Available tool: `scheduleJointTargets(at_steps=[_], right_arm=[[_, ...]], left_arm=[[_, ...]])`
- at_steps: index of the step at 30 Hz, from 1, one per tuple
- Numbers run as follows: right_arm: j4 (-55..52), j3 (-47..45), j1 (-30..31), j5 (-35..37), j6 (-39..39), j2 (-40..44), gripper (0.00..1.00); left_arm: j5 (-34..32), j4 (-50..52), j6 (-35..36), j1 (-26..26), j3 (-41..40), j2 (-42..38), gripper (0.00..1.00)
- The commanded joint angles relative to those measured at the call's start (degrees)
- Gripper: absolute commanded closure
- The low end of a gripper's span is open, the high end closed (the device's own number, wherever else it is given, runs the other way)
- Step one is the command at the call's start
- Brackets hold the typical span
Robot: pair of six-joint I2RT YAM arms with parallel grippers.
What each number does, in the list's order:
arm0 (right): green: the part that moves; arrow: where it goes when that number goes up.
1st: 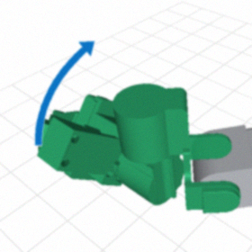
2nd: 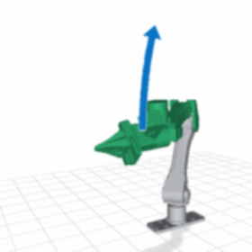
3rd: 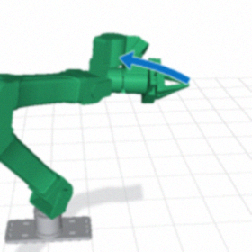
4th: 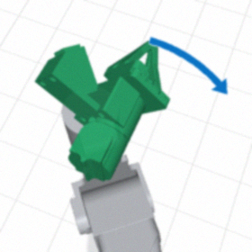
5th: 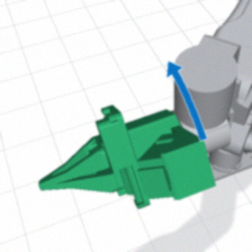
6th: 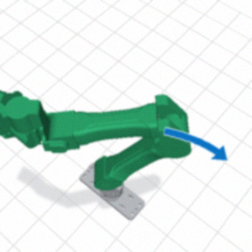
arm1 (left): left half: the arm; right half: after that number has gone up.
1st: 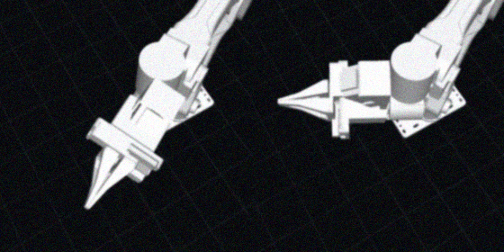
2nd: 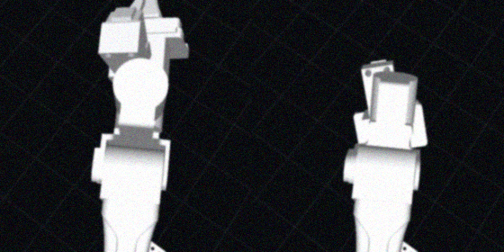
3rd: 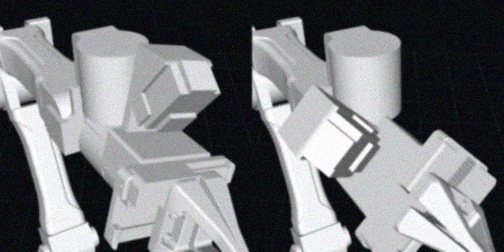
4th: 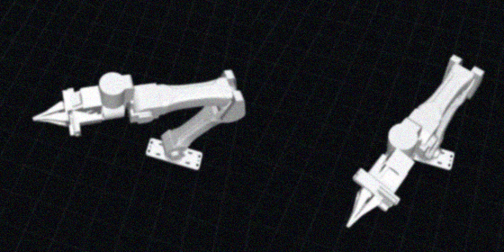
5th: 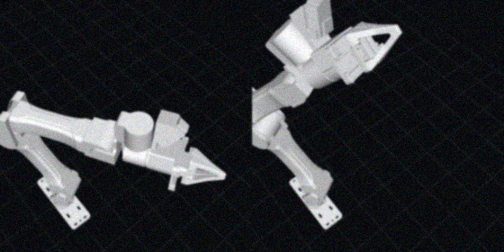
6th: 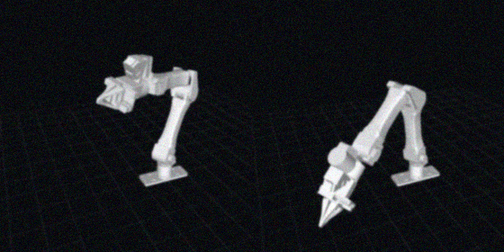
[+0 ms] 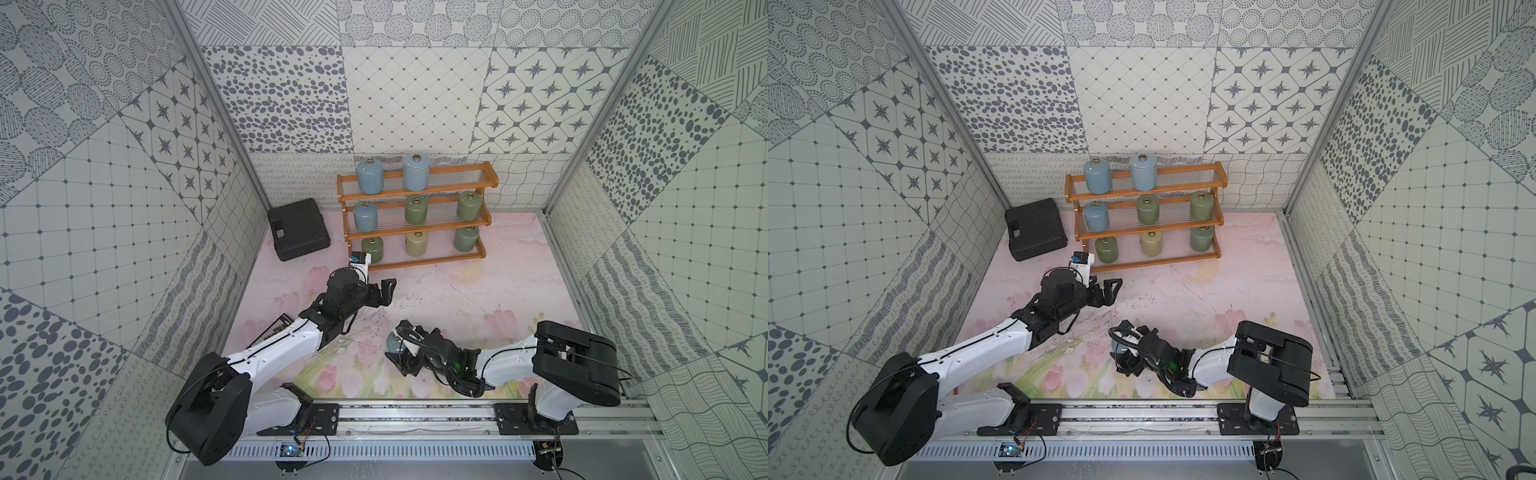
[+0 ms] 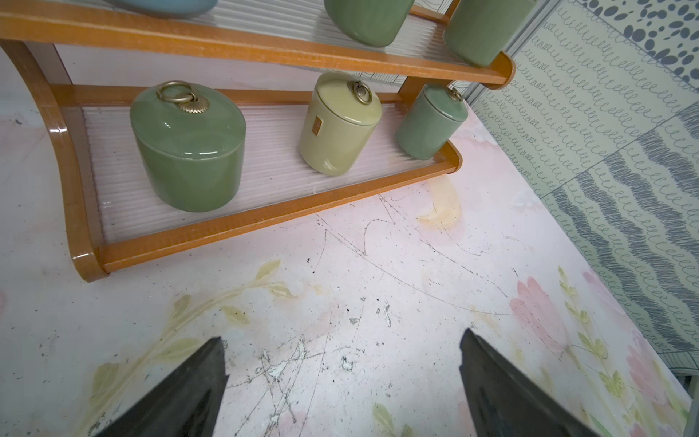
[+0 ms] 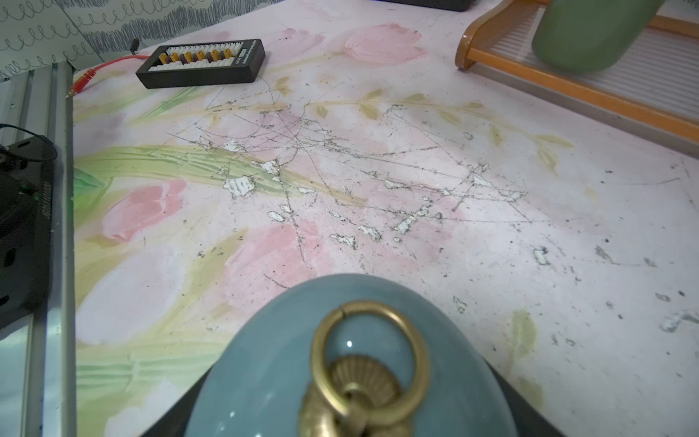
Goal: Remove the tea canisters from the shelf
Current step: Place the tea canister at the center of the board.
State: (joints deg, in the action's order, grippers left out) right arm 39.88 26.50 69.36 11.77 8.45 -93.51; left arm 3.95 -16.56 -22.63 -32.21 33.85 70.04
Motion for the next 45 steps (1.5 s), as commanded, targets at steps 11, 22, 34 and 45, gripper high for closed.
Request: scheduleJointTargets(at_steps=[11,22,34,45], right_arm=[[9.86,-1.34,2.08,5.37,1.66,-2.11,0.18],[9.70,-2.50,2.18,6.89,1.78,-1.68,0.05],[6.01,-3.30,2.44,7.74,1.95,4.03,0.00],[-5.83,0.20,2.36,5.56,-0.32,17.95,0.00]], left_arm=[[-0.12,-0.14,-0.98,-0.21,0.61,0.59,0.00],[-0.34,0.91,-0.22,-0.22,1.64,1.05,0.00],[-1.88,3.25,1.29,-0.23,2.01,-1.43,0.00],[-1.16,17.36,10.37,0.19,11.23,-7.40,0.00]])
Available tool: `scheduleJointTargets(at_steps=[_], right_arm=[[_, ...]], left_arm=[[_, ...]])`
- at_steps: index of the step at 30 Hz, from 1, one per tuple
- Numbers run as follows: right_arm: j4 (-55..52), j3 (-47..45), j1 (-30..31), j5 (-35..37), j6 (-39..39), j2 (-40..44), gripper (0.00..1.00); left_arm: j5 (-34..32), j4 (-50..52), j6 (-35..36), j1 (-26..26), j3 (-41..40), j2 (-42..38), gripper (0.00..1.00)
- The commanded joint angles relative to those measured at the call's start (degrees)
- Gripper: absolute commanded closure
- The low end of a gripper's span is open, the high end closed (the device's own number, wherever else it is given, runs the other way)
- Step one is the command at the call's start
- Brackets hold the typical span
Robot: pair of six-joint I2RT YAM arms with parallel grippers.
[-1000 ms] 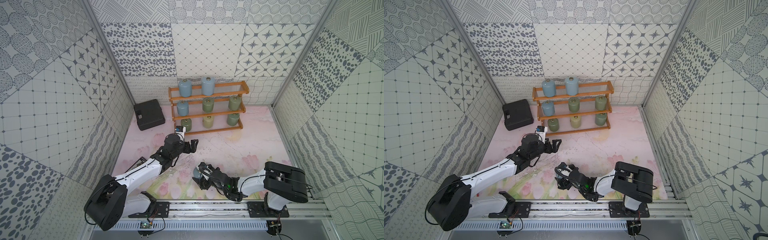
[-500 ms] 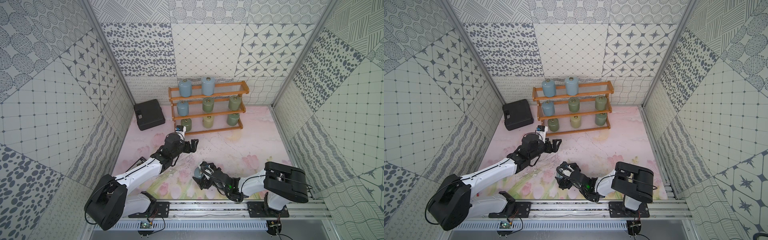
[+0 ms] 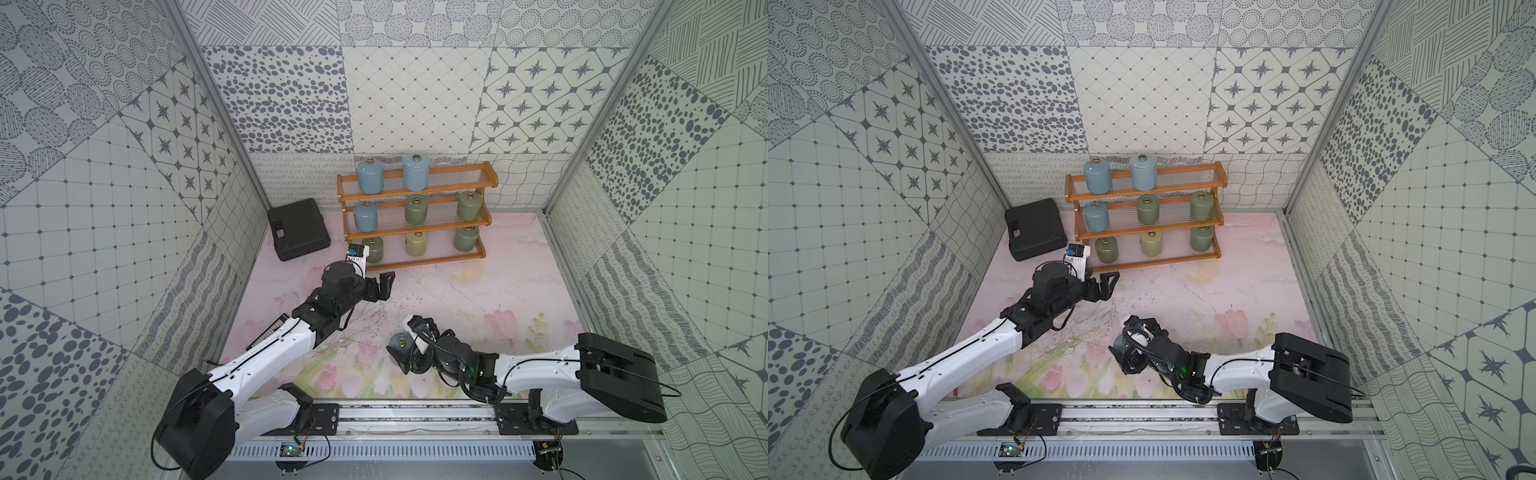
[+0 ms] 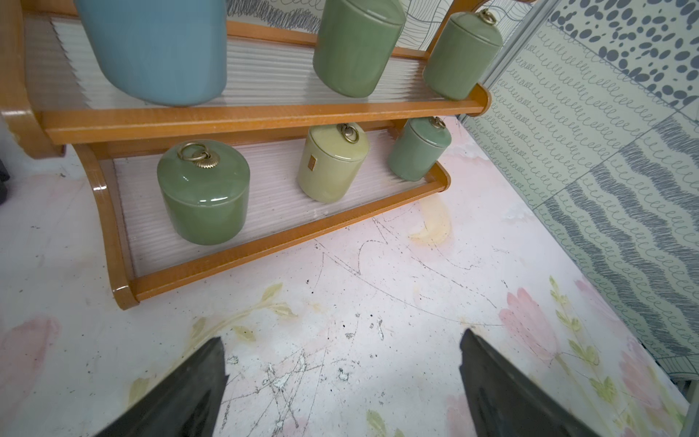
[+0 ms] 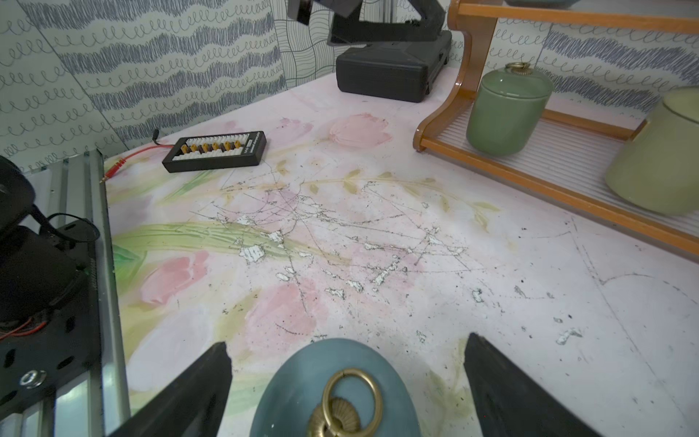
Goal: Remove the tea canisters from the shelf
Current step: Place the tea canister at the center of the board.
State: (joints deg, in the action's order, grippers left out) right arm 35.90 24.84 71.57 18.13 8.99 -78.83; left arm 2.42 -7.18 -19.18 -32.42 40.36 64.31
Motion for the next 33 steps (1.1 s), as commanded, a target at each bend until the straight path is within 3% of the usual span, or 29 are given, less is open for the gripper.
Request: scheduleJointTargets(at_steps=[1,4,6,9,13,21,29,33], right_arm=[[-2.19,2.09,0.00,-1.02,-0.64,4.37,0.00],[-5.07,3.93,-3.47,-7.53,2.80,6.59,0.00],[-6.19,5.51,-7.18,-14.91,6.42,7.01,0.00],[-6.88,8.01,-9.71,-19.72,8.33,7.19,0.00],[-10.39,11.49,-10.64,-20.12,7.19,7.28,0.00],[-11.71,13.57,-13.81,-23.13,9.48,7.23,0.00],[-12.13,13.56,-14.35,-22.56,11.09,7.55,0.00],[-13.40,14.47,-14.37,-22.62,10.98,7.36,0.00]], left_arm=[[0.03,9.83,7.94,0.50,6.44,-1.69,0.00],[1.01,14.46,12.12,2.42,11.90,-0.37,0.00],[4.88,17.13,13.06,5.92,16.47,1.47,0.00],[8.68,18.48,14.56,10.38,22.30,4.05,0.00],[10.21,21.15,17.62,14.05,31.19,8.62,0.00],[25.02,28.23,18.13,23.13,52.22,22.95,0.00],[28.54,46.64,24.53,24.37,80.71,41.06,0.00],[30.66,48.70,23.95,24.42,88.94,47.05,0.00]])
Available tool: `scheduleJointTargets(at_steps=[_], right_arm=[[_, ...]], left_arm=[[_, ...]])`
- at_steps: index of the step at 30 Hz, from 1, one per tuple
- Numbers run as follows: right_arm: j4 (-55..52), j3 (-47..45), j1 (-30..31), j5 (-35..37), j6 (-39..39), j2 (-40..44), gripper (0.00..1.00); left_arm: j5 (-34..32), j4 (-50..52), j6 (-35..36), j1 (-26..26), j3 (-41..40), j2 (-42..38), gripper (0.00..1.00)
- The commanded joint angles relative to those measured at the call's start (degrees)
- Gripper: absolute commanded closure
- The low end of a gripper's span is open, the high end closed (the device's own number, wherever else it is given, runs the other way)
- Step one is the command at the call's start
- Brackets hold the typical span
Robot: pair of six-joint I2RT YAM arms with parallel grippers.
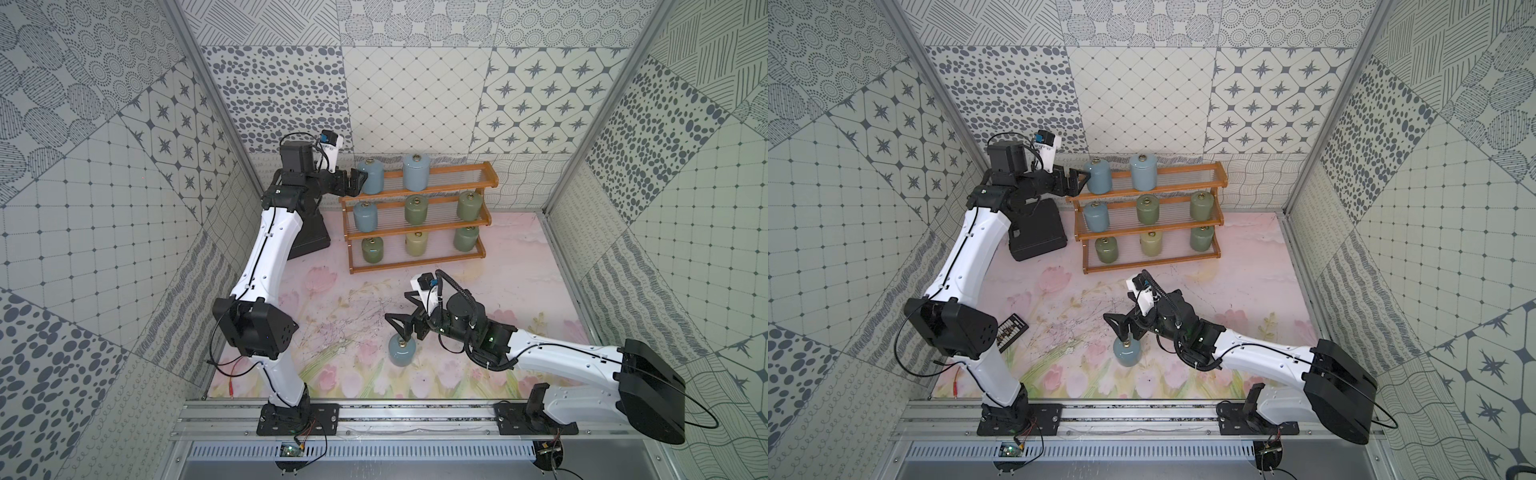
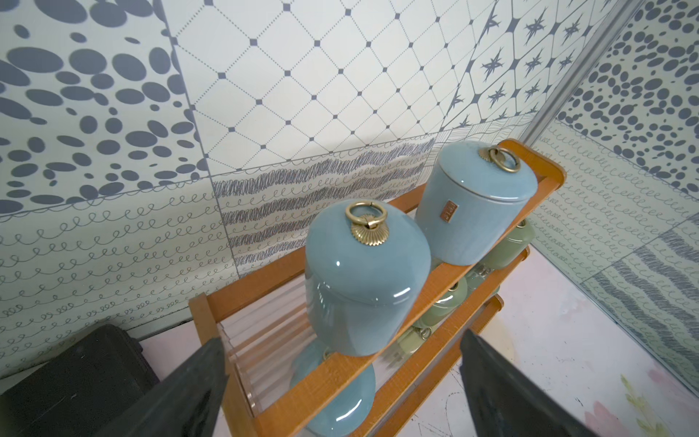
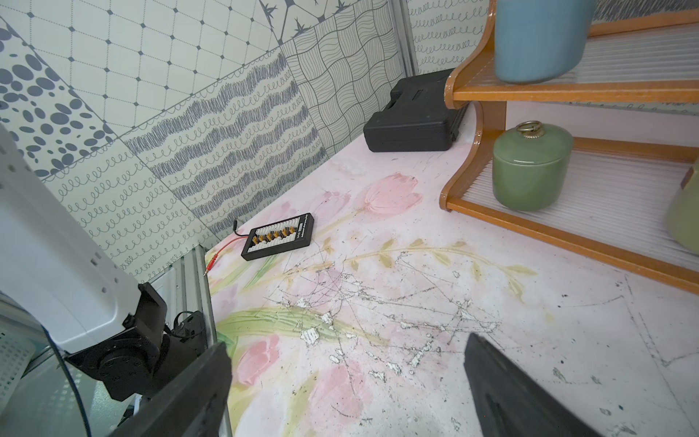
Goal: Remove the tea canisters from the shelf
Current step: Place the tea canister at the center of the board.
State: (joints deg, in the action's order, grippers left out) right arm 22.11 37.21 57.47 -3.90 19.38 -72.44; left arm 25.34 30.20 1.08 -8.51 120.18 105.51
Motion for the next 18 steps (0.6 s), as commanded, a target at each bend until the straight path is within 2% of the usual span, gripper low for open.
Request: scheduleJointTargets(at_steps=[1,18], right_arm=[[-0.15,2.45,-0.34,-0.65,0.55,0.95,0.00],[-0.58,2.68,-0.29,-0.94,1.91,-0.23,0.00]], left_arm=[[8.23,10.92,3.30,0.49,10.06,6.79,0.00],[12.03,-0.10,-0.10,0.44,11.61,11.86,0.00]])
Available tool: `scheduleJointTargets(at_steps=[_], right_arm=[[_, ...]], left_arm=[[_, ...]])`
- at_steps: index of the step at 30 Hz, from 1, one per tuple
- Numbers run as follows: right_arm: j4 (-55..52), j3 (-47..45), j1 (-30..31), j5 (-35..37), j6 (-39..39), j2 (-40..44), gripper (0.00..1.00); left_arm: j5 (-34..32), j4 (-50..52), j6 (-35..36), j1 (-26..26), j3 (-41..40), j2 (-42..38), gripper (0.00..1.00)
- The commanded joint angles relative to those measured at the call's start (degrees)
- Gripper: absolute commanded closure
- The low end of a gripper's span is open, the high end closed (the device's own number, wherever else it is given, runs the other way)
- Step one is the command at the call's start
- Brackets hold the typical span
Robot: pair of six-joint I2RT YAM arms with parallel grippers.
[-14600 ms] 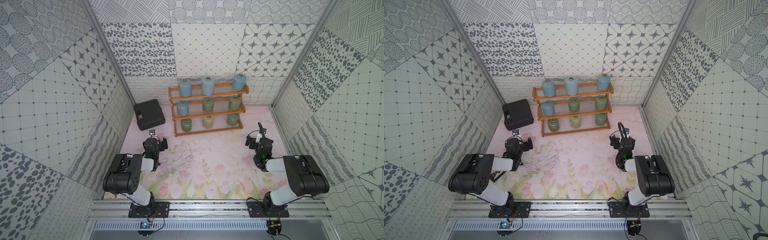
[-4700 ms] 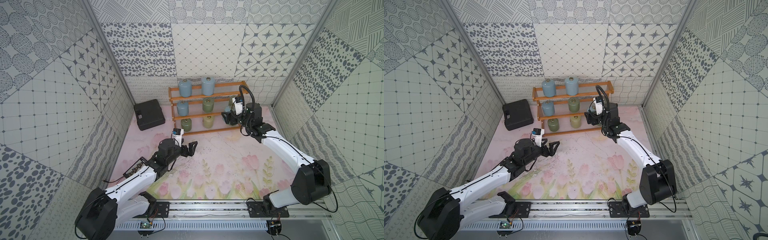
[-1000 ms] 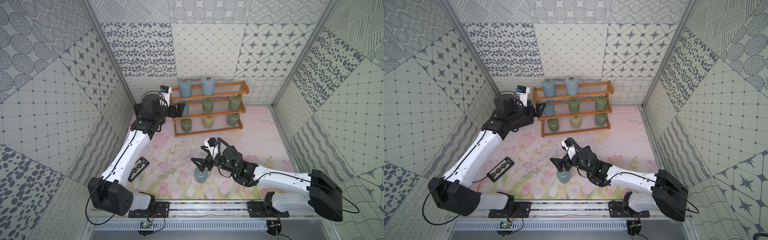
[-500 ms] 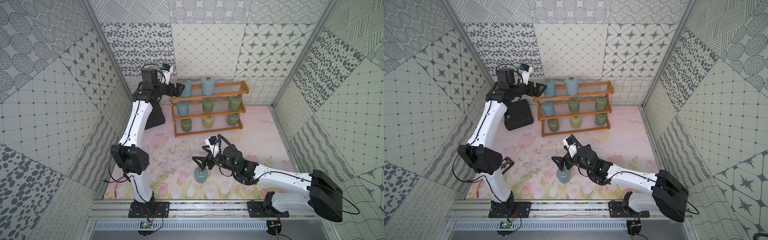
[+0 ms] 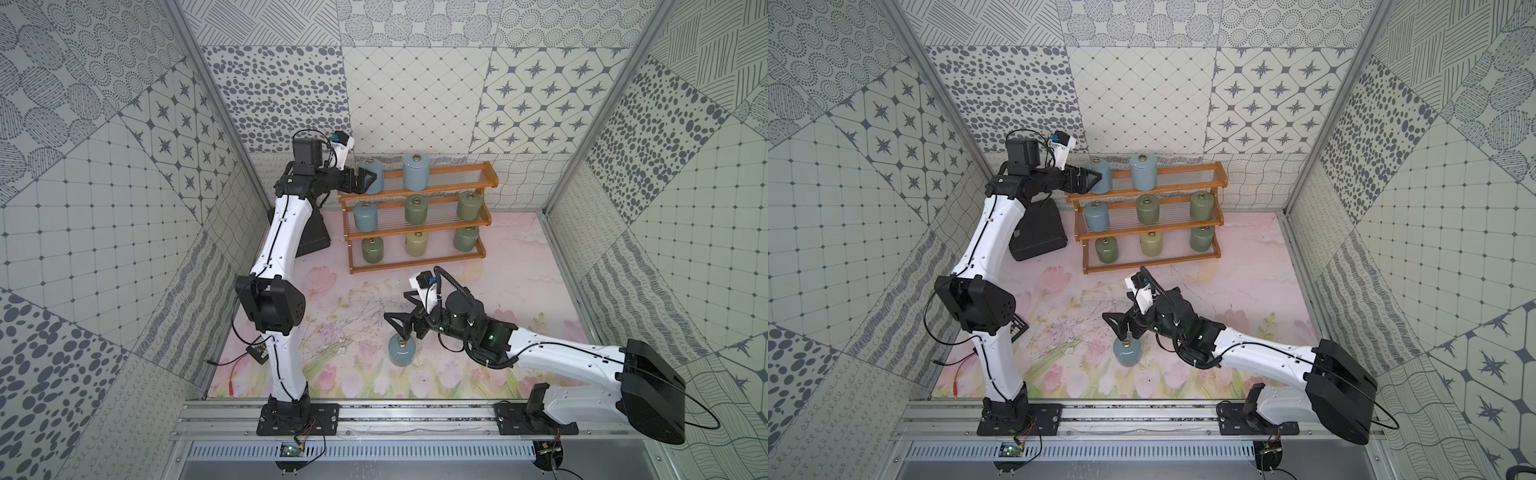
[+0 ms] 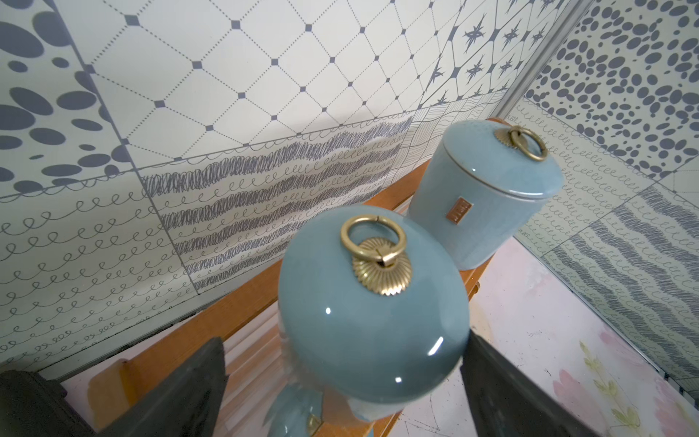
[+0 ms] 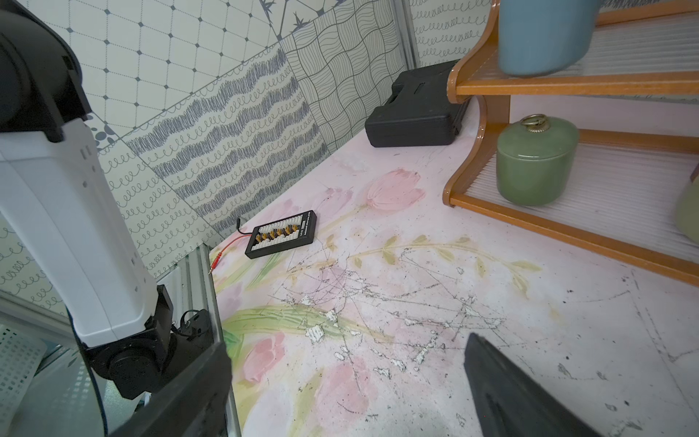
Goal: Remove the tea canisters from the shelf
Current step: Place the tea canister at the center of the board, then pick up the tea canister from the shelf.
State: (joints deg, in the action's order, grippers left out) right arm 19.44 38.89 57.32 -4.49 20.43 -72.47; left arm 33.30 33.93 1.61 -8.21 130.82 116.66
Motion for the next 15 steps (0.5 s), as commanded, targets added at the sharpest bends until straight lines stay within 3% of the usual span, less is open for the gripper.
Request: scheduleJointTargets(at_steps=[1,15], right_arm=[[2.09,1.16,-0.19,-0.45,0.85,-0.36,0.00],[2.27,0.99,-0.19,-0.61,1.02,-1.18,0.00]], left_arm=[[4.38,-4.24,-0.95,0.17,0.86,0.91,0.00],[8.39,-14.22,-6.09,-0.67,-0.14,3.47,0.00]])
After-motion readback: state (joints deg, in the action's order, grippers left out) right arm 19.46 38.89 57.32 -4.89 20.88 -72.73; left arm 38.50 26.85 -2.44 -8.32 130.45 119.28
